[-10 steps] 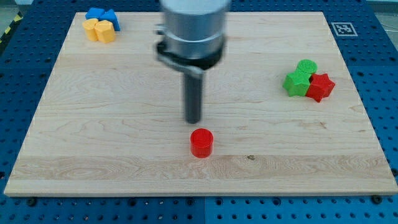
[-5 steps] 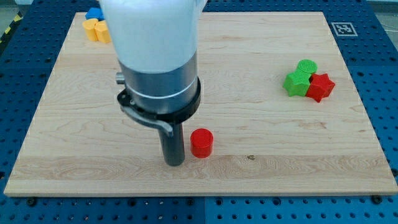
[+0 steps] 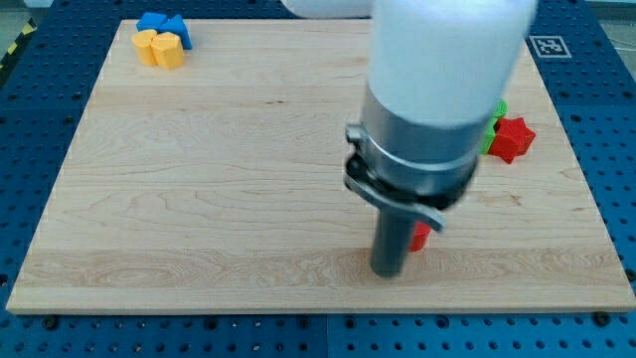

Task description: Place the red circle left to the red star

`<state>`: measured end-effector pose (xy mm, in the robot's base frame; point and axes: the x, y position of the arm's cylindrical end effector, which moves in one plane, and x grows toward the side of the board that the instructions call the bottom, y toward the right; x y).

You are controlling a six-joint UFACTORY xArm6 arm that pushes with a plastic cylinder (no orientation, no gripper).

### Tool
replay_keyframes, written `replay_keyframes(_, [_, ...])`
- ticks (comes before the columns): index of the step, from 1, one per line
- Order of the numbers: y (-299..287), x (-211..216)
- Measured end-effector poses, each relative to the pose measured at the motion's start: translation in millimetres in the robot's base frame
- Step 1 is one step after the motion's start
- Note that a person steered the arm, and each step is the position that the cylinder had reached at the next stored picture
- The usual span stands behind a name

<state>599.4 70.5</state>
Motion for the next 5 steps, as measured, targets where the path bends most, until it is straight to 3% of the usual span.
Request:
replay_keyframes(1, [37, -4])
replay_keyframes(3, [36, -63])
replay_keyframes(4, [28, -62])
replay_keyframes(5, [-20, -56])
